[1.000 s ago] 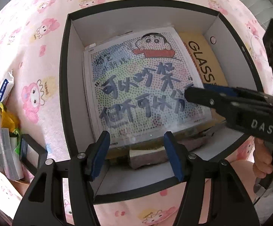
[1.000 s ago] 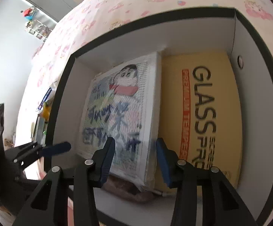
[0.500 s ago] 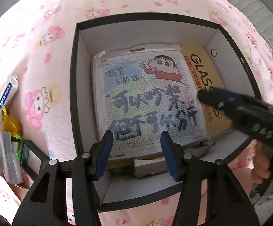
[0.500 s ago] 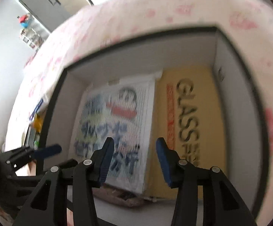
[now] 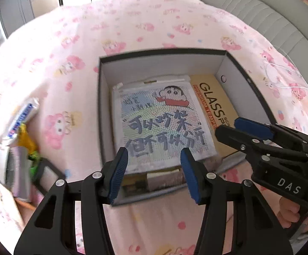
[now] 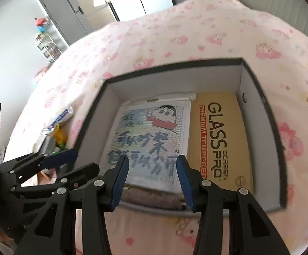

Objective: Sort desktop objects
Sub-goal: 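Withdraw the left tool from the box back toward the item pile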

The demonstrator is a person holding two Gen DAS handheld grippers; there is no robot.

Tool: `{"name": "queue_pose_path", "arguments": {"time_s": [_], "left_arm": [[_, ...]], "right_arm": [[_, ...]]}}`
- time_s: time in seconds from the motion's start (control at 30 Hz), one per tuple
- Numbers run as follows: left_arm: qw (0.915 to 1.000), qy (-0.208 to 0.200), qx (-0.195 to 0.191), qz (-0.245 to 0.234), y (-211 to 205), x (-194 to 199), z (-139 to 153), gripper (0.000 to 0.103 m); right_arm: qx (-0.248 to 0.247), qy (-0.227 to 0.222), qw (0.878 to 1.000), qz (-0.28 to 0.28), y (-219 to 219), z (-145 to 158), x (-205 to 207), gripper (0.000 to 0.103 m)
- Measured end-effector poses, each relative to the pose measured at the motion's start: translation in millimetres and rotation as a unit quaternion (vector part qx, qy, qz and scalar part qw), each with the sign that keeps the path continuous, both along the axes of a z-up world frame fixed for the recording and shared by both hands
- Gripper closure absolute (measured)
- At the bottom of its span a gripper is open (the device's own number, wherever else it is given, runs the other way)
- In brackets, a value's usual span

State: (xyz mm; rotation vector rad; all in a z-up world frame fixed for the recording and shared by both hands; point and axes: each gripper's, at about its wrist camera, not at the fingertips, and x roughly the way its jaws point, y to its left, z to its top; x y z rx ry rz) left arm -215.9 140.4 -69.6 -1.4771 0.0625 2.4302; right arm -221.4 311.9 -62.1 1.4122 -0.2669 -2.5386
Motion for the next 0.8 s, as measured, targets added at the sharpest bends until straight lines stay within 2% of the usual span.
{"name": "queue_pose_path", "arguments": {"time_s": [0.23, 0.43, 0.57, 0.8], "left_arm": [[0.9984, 0.055, 0.010, 0.005, -23, 45, 43, 0.050], [0.9962, 0.085, -0.009, 0.017, -49, 93, 75, 0.051], [0.9928, 0.114, -0.029, 0.021, -60, 118, 87, 0.050], [0.9918, 0.115, -0.024, 0.050, -87, 149, 84, 0.051]], "right_arm": [[0.001, 0.043, 0.999, 0.004, -25, 35, 44, 0.060], [0.001, 0.066, 0.997, 0.028, -56, 57, 81, 0.060], [-0.016, 0.072, 0.997, 0.037, -70, 63, 100, 0.060], [-0.021, 0.071, 0.996, 0.053, -99, 60, 126, 0.060]]}}
